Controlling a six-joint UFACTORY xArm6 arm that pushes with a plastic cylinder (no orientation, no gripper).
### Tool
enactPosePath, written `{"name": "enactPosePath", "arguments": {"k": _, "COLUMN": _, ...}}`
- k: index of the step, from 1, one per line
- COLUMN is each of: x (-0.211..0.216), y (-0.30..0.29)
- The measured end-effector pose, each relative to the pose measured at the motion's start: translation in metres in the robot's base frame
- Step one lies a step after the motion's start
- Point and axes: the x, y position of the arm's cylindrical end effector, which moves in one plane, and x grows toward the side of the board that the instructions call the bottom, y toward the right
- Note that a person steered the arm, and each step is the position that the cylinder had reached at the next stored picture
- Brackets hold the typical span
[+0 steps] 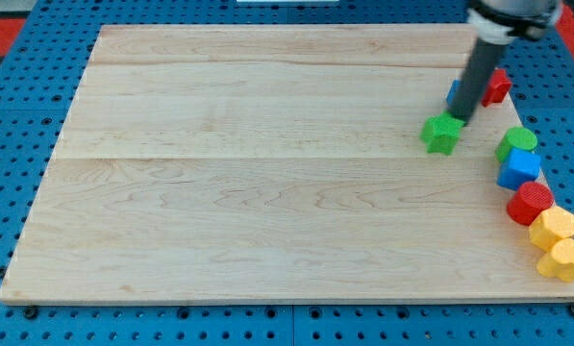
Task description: Separate the green circle from line of blocks
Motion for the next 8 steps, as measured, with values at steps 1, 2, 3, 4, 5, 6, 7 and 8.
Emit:
{"name": "enactPosePath", "arguments": {"k": 1, "x": 0.008, "y": -0.075}}
{"name": "enactPosePath", "arguments": {"k": 2, "x": 0.017, "y": -0.146}}
{"name": "enactPosePath", "arguments": {"k": 3, "x": -0.004, "y": -0.142}}
{"name": "enactPosePath", "arguments": {"k": 4, "x": -0.057, "y": -0.103}}
{"name": "enactPosePath", "arguments": {"k": 5, "x": -0.163, "y": -0.086}}
{"name": "enactPosePath", "arguments": {"k": 6, "x": -0.198, "y": -0.057}}
{"name": "enactPosePath", "arguments": {"k": 7, "x": -0.195, "y": 0.026}}
{"name": "enactPosePath", "arguments": {"k": 8, "x": -0.151, "y": 0.153}}
